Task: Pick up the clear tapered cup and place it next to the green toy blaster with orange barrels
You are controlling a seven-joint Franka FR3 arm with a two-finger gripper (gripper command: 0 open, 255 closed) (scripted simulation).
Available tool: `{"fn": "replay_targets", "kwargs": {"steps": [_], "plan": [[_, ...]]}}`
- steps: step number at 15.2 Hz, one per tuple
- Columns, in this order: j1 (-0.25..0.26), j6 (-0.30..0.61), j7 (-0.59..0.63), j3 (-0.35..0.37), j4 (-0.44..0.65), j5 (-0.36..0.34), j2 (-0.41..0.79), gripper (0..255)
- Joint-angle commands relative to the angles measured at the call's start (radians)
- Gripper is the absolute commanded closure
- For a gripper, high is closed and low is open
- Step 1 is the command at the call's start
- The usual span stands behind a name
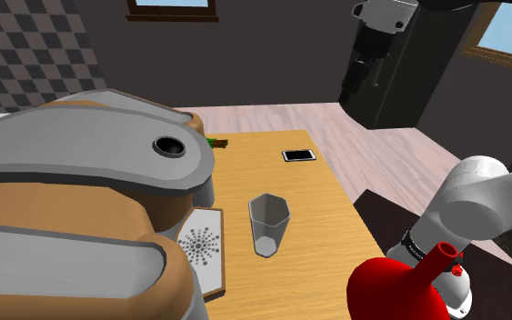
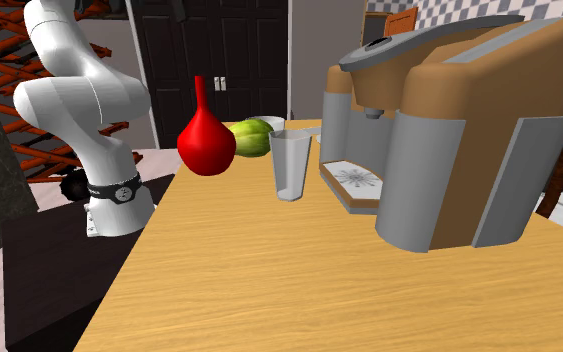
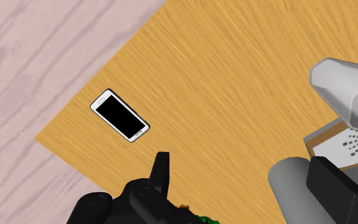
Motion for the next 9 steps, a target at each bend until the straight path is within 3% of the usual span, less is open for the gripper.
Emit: {"fn": "replay_targets", "kwargs": {"steps": [1,9], "plan": [[0.0,0.0,0.0,0.0,0.0,0.0,0.0,0],[0.056,0.159,0.112,0.129,-0.143,0.097,0.041,0]]}}
